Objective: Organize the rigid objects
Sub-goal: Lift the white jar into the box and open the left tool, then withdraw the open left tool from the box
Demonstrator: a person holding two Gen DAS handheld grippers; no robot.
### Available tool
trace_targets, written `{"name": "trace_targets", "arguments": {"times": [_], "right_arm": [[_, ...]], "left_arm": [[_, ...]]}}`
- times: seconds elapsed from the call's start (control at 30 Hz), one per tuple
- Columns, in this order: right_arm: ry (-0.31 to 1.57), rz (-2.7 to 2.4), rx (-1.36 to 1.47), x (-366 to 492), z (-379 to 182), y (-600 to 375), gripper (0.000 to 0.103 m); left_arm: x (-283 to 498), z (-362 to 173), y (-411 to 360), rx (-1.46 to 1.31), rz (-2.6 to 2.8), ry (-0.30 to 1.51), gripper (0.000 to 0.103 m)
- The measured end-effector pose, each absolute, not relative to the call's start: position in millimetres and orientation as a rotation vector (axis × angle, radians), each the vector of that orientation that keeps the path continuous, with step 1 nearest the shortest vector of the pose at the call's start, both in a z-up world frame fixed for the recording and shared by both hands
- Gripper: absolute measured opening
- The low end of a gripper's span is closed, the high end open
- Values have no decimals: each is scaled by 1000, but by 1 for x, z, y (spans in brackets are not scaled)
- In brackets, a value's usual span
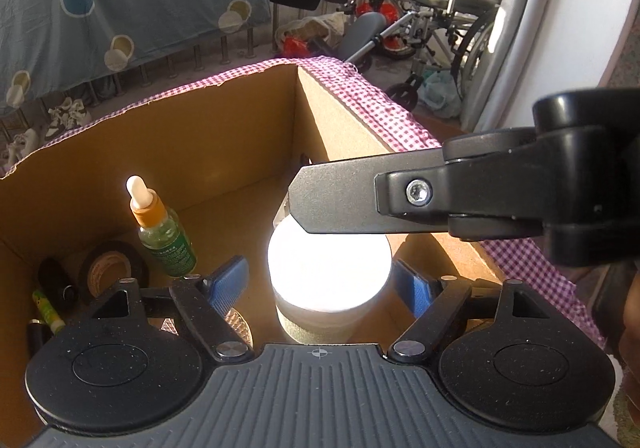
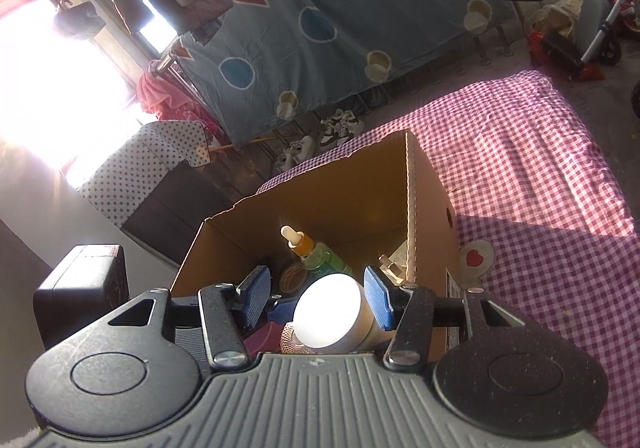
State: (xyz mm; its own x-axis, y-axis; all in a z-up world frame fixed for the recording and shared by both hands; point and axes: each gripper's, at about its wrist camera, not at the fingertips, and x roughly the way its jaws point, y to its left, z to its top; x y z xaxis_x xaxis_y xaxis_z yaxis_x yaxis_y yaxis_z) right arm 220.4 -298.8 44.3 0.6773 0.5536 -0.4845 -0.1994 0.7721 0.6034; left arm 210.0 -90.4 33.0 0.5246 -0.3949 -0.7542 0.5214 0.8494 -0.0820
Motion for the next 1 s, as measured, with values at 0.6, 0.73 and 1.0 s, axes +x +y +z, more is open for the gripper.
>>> {"name": "trace_targets", "arguments": {"times": [0.6, 0.73, 1.0], "right_arm": [[480, 432, 651, 113, 92, -302, 65], [472, 429, 656, 96, 93, -294, 68], [506, 384, 620, 75, 88, -279, 69]], "left_arm": [[112, 110, -38, 64, -553, 561, 103], [95, 118, -22, 49, -495, 534, 103], [86, 114, -6, 64, -309, 593, 103]]}}
